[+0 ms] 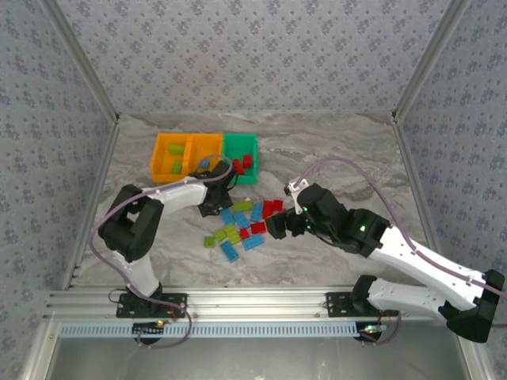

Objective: Sort the legos into containers by color

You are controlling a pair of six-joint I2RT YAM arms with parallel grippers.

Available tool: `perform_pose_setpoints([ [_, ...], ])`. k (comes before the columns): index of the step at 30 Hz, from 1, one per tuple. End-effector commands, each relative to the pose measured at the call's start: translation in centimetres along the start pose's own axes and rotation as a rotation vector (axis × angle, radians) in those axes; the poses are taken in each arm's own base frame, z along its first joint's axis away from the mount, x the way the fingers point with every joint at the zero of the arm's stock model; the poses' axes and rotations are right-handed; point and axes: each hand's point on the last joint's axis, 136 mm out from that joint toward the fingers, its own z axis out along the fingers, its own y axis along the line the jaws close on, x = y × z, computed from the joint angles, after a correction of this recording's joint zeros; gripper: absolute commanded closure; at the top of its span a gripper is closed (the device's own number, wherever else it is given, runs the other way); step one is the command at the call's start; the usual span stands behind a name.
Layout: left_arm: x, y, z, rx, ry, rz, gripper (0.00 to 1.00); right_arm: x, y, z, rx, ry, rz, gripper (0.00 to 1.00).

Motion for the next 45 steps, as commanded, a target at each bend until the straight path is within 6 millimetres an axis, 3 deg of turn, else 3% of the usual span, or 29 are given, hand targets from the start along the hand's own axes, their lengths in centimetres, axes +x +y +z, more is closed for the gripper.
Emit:
perform_pose_setpoints([
  [1, -1.1, -1.7, -3.9, 0.124, -0.038, -0.009, 0.48, -0.2, 1.3, -0.6, -0.076, -0.015, 0.016, 0.00],
  [5, -5.7, -1.4, -10.4, 0.174, -0.258, -0.026, 0.51, -1.2, 1.4, -0.9, -0.081, -0.063, 0.026, 0.00],
  [8, -10.2, -0.5, -12.9, 0.160, -0.392, -0.072, 0.52, -1.3, 1.2, -0.6, -0.069, -0.066, 0.032, 0.00],
  [11, -14.2, -0.4, -12.0, 0.152, -0.404, -0.122, 0.52, -1.0, 1.2, -0.5, -0.065, -0.061, 0.043, 0.00],
  [14, -17.2, -1.5, -9.4, 0.156, -0.361, -0.139, 0.52, -0.8, 1.0, -0.5, -0.059, -0.052, 0.053, 0.00],
  [18, -19.1, -3.3, -6.1, 0.178, -0.273, -0.157, 0.50, -0.3, 0.6, -0.9, -0.044, -0.046, 0.064, 0.00],
  [23, -20.6, -4.3, -6.2, 0.188, -0.302, -0.135, 0.38, 0.0, 0.2, -1.4, -0.034, -0.064, 0.081, 0.00],
  [31, -20.1, -3.4, -10.9, 0.243, -0.352, -0.139, 0.22, 0.4, -0.7, -0.4, 0.009, -0.059, 0.090, 0.00],
  [37, -17.1, -1.5, -17.8, 0.337, -0.414, -0.131, 0.21, 0.7, -4.1, 1.1, 0.127, -0.052, 0.242, 0.00],
  [41, -12.3, -1.2, -24.0, 0.441, -0.492, 0.051, 0.20, 2.2, -7.1, 3.4, 0.167, 0.017, 0.404, 0.00],
  [45, -5.2, -1.5, -28.7, 0.599, -0.542, 0.420, 0.20, 4.6, -8.8, 6.4, 0.207, 0.128, 0.512, 0.02],
])
